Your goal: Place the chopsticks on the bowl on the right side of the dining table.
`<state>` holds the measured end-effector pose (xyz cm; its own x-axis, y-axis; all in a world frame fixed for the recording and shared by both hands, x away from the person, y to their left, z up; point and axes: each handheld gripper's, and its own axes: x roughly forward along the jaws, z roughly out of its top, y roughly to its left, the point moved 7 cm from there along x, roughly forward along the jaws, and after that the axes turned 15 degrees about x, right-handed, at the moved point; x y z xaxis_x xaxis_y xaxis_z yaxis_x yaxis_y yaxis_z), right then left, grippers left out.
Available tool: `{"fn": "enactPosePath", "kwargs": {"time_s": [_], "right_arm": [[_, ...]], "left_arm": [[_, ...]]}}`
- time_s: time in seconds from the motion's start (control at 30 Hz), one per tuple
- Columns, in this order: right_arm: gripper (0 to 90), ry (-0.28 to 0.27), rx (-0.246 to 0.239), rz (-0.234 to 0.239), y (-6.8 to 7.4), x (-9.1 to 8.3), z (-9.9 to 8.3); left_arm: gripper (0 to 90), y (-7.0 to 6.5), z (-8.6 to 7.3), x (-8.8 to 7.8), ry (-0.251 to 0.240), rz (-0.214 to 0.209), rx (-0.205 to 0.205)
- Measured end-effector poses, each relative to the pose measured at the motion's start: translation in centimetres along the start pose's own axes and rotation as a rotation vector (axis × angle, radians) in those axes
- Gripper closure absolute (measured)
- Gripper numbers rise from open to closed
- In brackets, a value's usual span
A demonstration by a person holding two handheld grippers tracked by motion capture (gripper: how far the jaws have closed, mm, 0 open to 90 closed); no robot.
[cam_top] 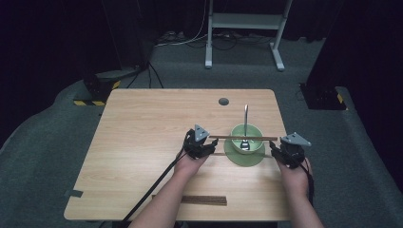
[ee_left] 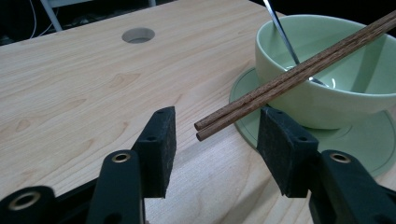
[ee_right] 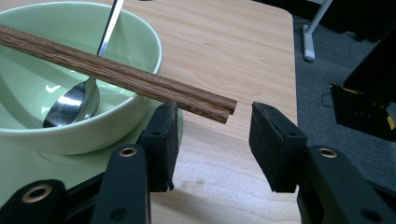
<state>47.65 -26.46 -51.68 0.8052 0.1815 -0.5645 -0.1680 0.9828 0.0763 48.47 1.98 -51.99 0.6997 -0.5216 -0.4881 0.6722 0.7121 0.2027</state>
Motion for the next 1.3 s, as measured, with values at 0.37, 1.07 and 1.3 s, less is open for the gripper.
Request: {"fn": "enactPosePath", "kwargs": {"time_s": [0.37, 1.07, 1.3], "right_arm": [[53.4, 0.0, -0.007, -0.009, -0.2, 0.4, 0.3], [55.9, 0.006, -0.017, -0.009, -0.2, -0.1, -0.1], [56.7, 0.006, -0.017, -0.004, -0.1, -0.1, -0.1]], "left_arm": [[55.3, 0.1, -0.7, -1.1, -0.017, 0.005, -0.013], [80.9, -0.1, -1.3, -1.4, -0.035, 0.023, -0.029], [80.9, -0.1, -1.4, -1.3, -0.039, 0.019, -0.038]]}}
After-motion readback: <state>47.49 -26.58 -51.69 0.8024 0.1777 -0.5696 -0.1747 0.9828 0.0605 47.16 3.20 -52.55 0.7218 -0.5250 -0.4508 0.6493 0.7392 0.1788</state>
